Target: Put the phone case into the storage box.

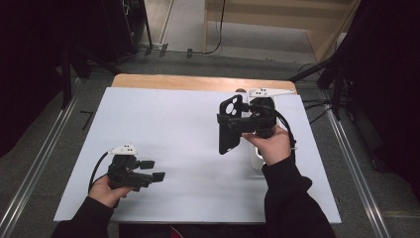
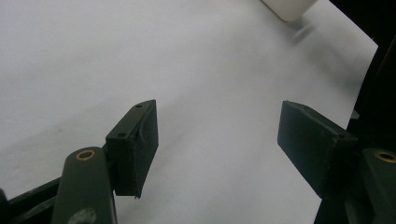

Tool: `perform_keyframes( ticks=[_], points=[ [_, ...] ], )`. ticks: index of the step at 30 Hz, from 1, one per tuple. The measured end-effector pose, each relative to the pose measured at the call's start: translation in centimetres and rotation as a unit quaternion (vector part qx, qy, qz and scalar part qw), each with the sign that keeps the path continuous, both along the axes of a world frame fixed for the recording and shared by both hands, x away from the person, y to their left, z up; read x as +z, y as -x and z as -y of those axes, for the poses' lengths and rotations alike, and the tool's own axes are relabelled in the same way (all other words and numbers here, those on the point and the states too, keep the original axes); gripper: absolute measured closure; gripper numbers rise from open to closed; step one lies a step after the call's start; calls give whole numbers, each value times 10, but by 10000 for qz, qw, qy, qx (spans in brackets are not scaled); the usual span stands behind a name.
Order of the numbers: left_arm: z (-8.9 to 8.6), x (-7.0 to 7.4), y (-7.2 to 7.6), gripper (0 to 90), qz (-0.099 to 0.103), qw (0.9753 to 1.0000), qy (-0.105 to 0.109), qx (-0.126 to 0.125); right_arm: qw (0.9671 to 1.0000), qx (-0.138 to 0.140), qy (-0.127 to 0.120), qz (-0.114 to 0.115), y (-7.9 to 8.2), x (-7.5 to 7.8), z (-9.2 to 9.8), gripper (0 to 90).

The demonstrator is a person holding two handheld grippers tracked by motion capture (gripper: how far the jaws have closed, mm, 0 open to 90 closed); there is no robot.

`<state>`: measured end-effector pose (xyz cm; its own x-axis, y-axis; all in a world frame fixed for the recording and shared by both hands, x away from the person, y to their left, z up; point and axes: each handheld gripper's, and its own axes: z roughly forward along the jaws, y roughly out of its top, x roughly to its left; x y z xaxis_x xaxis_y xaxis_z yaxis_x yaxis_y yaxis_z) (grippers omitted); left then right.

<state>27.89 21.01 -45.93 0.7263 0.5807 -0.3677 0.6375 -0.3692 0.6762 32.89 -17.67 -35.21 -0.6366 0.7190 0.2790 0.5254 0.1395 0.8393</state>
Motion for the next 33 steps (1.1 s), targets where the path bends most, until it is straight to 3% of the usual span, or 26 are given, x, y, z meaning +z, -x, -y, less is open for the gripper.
perform_keyframes(
  ticks=[14,33],
  points=[
    [1,-1,0,285,-37,10000,-28,-18,9989,-450,-78,56,-2,10,31,122],
    [0,-1,0,285,-33,9999,-69,-108,9940,-1079,-89,155,-4,15,72,122]
  ],
)
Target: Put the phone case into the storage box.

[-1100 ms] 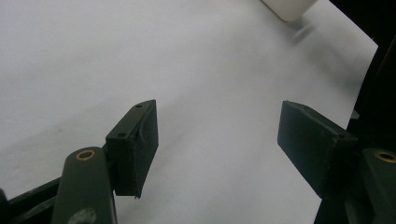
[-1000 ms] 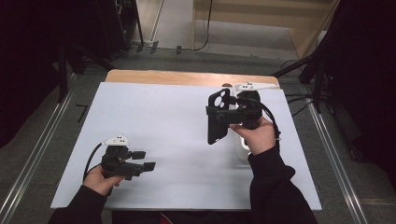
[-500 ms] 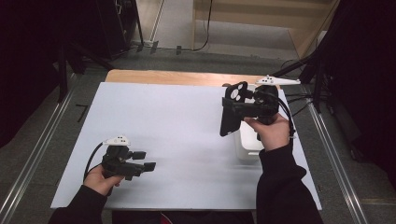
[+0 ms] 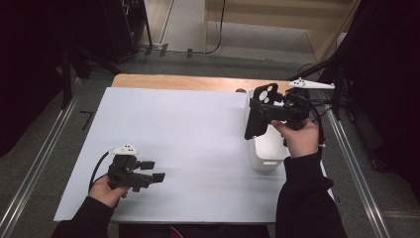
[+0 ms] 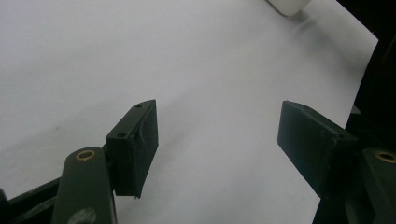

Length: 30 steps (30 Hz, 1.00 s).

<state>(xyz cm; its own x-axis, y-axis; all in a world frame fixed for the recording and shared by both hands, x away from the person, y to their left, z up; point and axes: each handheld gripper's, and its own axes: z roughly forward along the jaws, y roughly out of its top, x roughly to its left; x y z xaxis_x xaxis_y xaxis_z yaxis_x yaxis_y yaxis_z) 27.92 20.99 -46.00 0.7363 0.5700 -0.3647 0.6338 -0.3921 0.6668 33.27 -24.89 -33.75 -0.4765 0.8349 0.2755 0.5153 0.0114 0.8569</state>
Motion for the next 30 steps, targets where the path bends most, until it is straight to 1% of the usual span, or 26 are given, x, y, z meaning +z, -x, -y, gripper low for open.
perform_keyframes(
  ticks=[5,8,9,12,15,18,21,23,26,30],
  points=[
    [-2,0,0,285,-16,10000,17,5,9999,-162,13,7,-1,-1,10,122],
    [-2,-1,0,285,-35,10000,-18,31,9997,-241,7,-33,-1,-2,13,122],
    [-2,-1,-1,285,-51,10000,-28,56,9996,-268,9,-28,-2,-3,14,122],
    [-1,-1,-2,285,-71,9999,47,65,9995,-317,41,-7,-5,-5,15,122],
    [0,-1,-2,285,-53,10000,45,14,9991,-418,94,-10,-10,-6,15,122],
    [0,-1,-3,284,-46,10000,35,-23,9985,-519,155,-47,-16,-6,15,122],
    [-2,-2,-4,284,-82,10000,37,13,9979,-632,142,-33,-22,-5,18,122],
    [-2,-3,-5,284,-86,9999,59,31,9976,-683,136,-64,-28,-3,20,122],
    [-3,-2,-4,284,-70,10000,36,24,9965,-800,239,-67,-37,2,23,122],
    [-3,-2,-4,284,-71,9999,58,46,9954,-927,223,-40,-49,9,27,122]
  ],
)
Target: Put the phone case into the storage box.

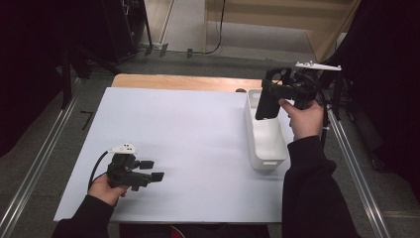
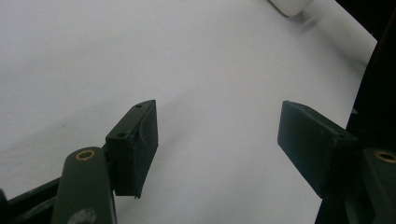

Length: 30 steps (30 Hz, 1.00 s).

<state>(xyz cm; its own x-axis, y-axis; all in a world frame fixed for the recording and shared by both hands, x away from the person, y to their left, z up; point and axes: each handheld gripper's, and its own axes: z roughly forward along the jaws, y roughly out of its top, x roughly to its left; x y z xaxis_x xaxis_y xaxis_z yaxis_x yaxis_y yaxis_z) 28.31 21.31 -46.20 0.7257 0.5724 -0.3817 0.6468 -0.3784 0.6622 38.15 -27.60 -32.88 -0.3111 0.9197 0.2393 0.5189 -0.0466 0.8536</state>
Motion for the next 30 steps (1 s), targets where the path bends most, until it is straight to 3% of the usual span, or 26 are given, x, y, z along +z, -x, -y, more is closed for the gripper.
perform_keyframes(
  ticks=[13,21,30],
  points=[
    [-1,0,-1,284,4,10000,-2,-4,9994,-336,-70,2,-42,6,7,121],
    [-4,1,-3,284,38,9999,44,83,9982,-558,206,45,-65,13,0,121],
    [-4,1,-3,284,21,10000,-2,28,9970,-675,372,29,-88,7,-7,121]
  ],
)
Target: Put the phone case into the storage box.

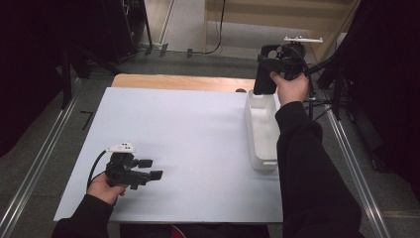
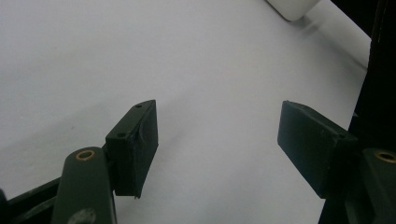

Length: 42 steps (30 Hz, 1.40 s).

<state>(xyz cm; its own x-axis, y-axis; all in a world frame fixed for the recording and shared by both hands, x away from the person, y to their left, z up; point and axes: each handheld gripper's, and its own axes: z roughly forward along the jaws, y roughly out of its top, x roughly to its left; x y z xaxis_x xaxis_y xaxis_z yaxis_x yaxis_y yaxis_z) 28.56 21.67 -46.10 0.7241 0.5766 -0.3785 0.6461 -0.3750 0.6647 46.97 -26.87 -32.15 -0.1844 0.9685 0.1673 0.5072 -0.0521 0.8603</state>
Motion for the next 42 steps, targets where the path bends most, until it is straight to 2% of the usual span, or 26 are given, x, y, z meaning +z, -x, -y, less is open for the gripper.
perform_keyframes(
  ticks=[9,14,23,42],
  points=[
    [0,0,0,284,16,10000,42,-18,9996,-228,9,-138,-15,-15,2,120],
    [0,1,1,284,40,10000,66,-10,9996,-251,-11,-108,-16,-20,1,120],
    [0,1,1,284,47,10000,53,-20,9991,-294,-99,-275,-19,-35,1,121],
    [1,-1,0,284,26,10000,45,-29,9986,-338,-138,-377,-20,-58,2,120]
  ],
)
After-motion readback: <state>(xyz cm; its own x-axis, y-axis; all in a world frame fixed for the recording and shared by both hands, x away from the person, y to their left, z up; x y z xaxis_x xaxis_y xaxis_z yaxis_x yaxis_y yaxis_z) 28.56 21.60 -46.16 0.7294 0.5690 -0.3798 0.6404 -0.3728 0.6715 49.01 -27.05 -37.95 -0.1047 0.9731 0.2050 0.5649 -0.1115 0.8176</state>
